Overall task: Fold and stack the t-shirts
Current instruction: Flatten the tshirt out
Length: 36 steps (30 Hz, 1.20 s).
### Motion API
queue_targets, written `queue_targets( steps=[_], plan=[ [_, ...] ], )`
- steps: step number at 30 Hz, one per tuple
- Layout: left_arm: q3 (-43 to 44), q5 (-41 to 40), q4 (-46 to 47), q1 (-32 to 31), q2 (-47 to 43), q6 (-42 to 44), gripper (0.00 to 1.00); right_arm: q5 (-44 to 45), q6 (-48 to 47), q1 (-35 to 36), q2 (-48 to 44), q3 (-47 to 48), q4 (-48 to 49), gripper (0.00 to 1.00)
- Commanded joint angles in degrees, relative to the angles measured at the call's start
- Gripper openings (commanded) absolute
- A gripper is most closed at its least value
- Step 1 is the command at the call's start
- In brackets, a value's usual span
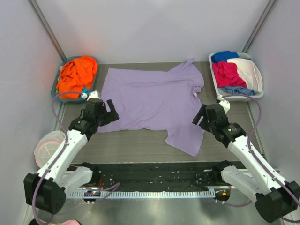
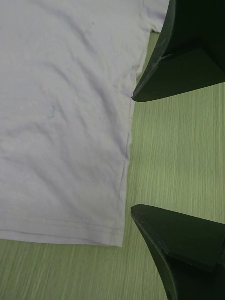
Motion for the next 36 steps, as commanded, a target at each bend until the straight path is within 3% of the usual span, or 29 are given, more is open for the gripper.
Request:
queue_targets(
  steps=[1,11,23,36],
  plan=[
    [-1.76,-1.07,-0.92,-0.41,-5.55,-0.92,0.97,10.58,13.31,3.76,-6.87,-4.61,-4.71,0.79],
    [-6.25,-0.29,-2.68,-0.41,-10.22,-2.32,0.96,17.70,27.73,15.01,-7.95,-12.61,-11.49,0.76],
    [-7.66,0.86,-2.50,-0.41,-12.59,-2.85,0.96,17.45,38.19,25.03,-6.28,-17.18,-13.96,0.71],
    [-8.54,0.42,-2.77,-0.41,-14.00,-3.12,0.96,18.24,45.14,35.05,6.20,-16.74,-8.77,0.67]
  ],
)
